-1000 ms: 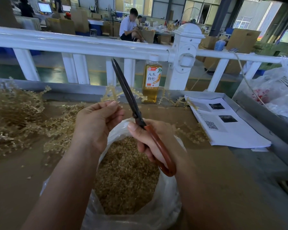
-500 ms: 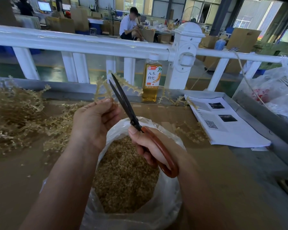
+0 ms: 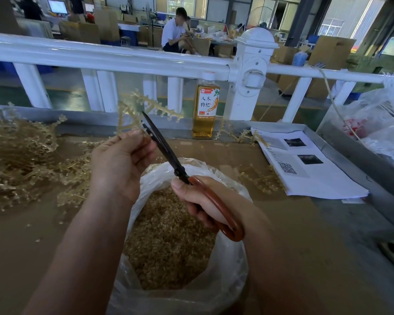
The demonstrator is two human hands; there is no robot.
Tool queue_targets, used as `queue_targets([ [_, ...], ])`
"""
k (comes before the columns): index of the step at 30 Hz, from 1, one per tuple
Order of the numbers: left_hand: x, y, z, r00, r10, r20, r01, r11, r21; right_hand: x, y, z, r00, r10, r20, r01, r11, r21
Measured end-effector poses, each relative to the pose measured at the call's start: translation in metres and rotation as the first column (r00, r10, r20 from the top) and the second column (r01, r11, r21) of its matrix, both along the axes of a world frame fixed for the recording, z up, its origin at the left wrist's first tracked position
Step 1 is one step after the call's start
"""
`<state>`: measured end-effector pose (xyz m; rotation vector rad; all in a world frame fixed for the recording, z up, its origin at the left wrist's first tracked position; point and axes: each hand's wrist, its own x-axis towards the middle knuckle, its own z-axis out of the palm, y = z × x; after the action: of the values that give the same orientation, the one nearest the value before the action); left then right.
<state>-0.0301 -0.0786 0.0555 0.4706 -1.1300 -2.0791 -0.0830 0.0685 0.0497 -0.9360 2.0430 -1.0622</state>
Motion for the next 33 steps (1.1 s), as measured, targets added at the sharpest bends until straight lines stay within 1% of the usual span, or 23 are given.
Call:
queue_targets([
  [3,-0.001,0.007,0.0,1.0,-0.016,0.019,0.017,0.998,-0.054,0.0,0.0,0.0,0.999,-0.014,0.032,0.015,1.0,-0.026],
  [6,-0.002,0.013,0.0,0.999,-0.027,0.034,0.03,0.996,-0.079,-0.002,0.0,-0.001,0.999,-0.026,0.019,0.027,0.999,-0.025],
  [12,-0.002,0.012,0.002,0.999,0.025,0.024,-0.023,0.998,-0.062,-0.003,0.0,-0.001,1.0,-0.003,-0.008,0.003,1.0,-0.001],
  [17,-0.002,0.012,0.002,0.999,0.017,0.034,-0.015,0.997,-0.071,-0.003,-0.002,-0.001,1.0,-0.003,-0.021,0.003,1.0,0.023],
  [23,-0.002,0.013,0.002,0.999,-0.004,0.051,0.009,0.996,-0.088,-0.002,-0.001,-0.002,1.0,-0.015,-0.021,0.015,1.0,-0.005],
  [25,-0.002,0.014,0.002,0.998,-0.024,0.06,0.029,0.995,-0.097,-0.002,-0.001,-0.002,1.0,-0.019,-0.008,0.019,1.0,-0.018],
  [29,-0.002,0.015,0.001,0.996,-0.053,0.075,0.061,0.992,-0.113,-0.001,0.0,-0.001,0.997,-0.051,0.066,0.053,0.998,-0.025],
  [33,-0.002,0.012,0.001,0.994,-0.085,0.062,0.09,0.994,-0.068,0.002,-0.001,0.0,0.996,-0.04,0.074,0.044,0.998,-0.05],
])
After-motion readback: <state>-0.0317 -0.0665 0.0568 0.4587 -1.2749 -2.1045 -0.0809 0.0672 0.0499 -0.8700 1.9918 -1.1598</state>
